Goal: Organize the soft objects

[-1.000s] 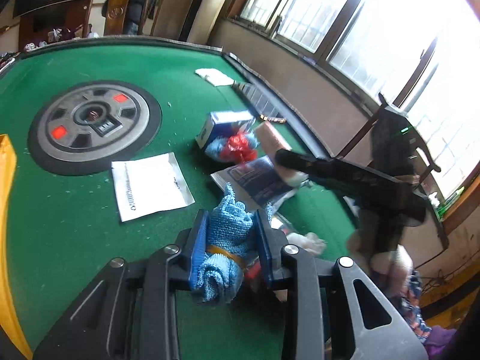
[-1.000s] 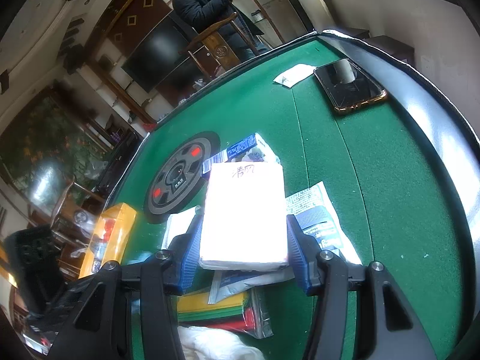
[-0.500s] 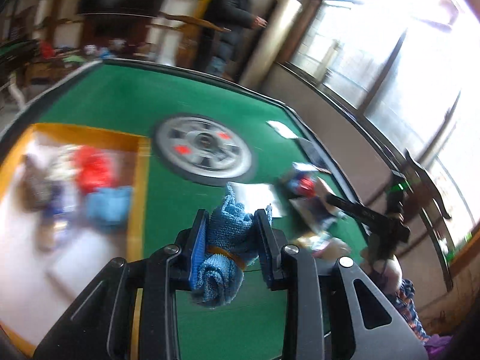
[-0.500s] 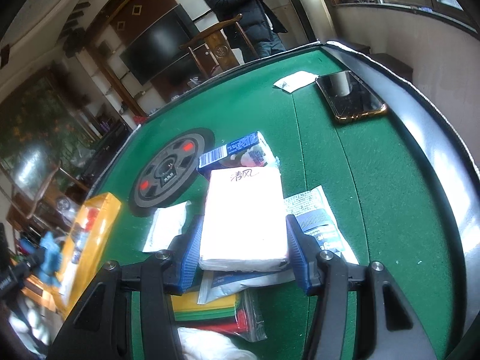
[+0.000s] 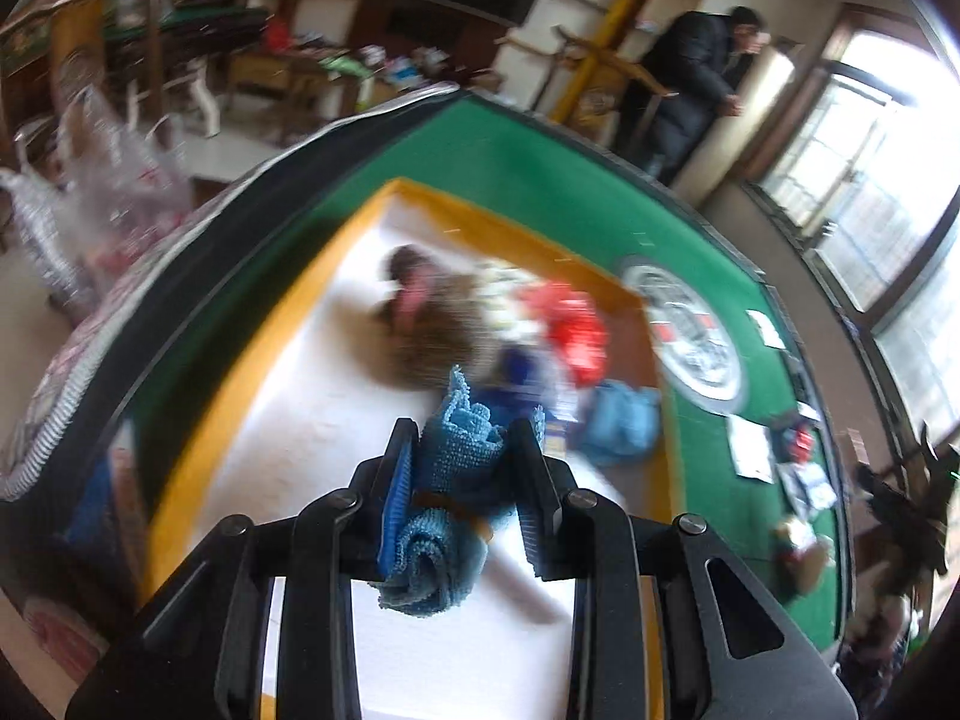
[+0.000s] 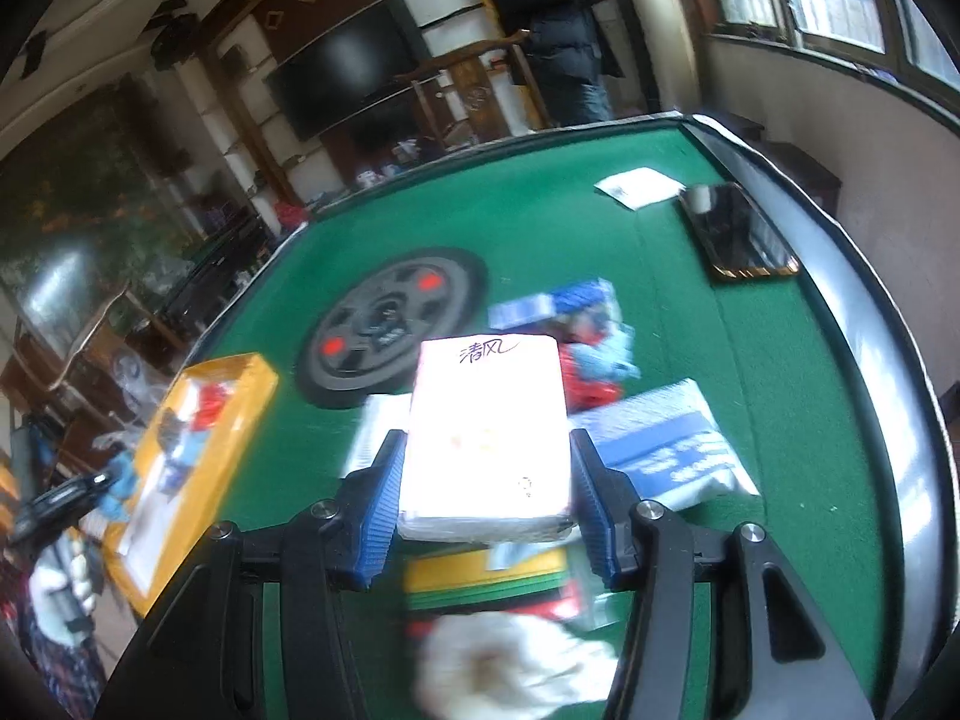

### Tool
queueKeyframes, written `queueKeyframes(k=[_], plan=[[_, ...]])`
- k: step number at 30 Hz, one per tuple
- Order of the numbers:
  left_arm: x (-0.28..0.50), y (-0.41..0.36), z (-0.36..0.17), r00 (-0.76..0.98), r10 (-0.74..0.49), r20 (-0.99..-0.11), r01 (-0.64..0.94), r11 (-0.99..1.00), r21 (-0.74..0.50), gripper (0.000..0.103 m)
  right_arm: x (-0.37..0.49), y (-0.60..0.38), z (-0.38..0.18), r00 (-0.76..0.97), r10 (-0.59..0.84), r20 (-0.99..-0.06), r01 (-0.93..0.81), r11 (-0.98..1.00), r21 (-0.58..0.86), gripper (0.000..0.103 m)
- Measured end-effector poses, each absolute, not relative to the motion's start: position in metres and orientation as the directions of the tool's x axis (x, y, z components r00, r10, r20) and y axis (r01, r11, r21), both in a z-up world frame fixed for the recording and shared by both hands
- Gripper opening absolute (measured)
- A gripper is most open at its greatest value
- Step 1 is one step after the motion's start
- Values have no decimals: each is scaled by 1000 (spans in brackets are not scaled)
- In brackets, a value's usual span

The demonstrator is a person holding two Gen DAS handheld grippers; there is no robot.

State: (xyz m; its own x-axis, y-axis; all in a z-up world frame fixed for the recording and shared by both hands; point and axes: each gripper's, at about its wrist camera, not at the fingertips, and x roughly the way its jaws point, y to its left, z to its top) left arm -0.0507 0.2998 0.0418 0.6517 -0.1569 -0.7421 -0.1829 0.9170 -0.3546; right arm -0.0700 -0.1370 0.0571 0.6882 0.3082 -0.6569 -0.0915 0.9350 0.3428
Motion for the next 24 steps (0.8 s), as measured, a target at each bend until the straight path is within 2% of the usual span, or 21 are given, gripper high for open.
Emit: queueKeyframes(k=[5, 7, 9, 11, 15, 20, 24], plan=[[-33, 321, 24, 607, -97, -789, -250, 919, -305, 28, -68, -84, 76, 658, 364, -659, -191, 928, 321, 48], [-25, 323, 23, 603, -88, -793, -252, 922, -295, 33, -64, -55, 78, 634, 396, -664, -237, 917, 321, 48], [-19, 326, 22, 595, -82, -799, -256, 923, -286, 54, -58, -27, 78, 610, 423, -670, -279, 906, 318, 48], [-13, 330, 22, 596, -92, -797, -257, 919, -298, 63, -53, 0, 76, 584, 446, -678, -317, 895, 315, 48], [-14, 337, 27, 613, -129, -780, -248, 905, -345, 63, -49, 61, 70, 519, 498, -695, -403, 859, 315, 48], [-55, 350, 53, 713, -184, -676, -216, 860, -462, 63, -44, 141, 56, 400, 550, -733, -509, 798, 321, 48], [-89, 361, 64, 767, -177, -616, -214, 836, -506, 64, -41, 203, 41, 283, 583, -762, -577, 738, 350, 48]])
